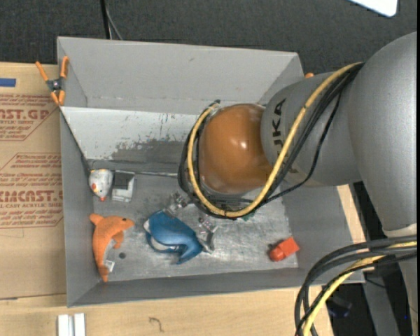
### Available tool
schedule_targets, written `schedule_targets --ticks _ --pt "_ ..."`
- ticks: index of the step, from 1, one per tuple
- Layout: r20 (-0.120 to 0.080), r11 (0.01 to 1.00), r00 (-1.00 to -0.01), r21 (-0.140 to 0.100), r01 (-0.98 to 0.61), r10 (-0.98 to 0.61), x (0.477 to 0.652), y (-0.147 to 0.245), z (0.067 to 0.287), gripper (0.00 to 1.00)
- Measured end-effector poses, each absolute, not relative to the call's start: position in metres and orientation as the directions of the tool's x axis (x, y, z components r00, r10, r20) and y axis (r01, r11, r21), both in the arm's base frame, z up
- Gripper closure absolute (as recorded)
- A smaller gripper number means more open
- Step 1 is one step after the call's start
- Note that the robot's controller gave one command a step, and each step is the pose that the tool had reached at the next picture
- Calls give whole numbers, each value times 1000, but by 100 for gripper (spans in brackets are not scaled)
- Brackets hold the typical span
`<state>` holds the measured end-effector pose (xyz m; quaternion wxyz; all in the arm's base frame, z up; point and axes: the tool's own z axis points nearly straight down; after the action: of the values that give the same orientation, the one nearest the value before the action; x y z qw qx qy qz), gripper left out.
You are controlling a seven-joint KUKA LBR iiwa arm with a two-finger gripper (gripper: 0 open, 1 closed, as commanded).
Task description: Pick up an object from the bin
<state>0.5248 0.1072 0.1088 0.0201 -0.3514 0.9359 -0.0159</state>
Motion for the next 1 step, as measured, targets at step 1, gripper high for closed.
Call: schedule_targets --ticks 1 --pt "-38 751 -751 -30 -659 -660 518 113 87 0"
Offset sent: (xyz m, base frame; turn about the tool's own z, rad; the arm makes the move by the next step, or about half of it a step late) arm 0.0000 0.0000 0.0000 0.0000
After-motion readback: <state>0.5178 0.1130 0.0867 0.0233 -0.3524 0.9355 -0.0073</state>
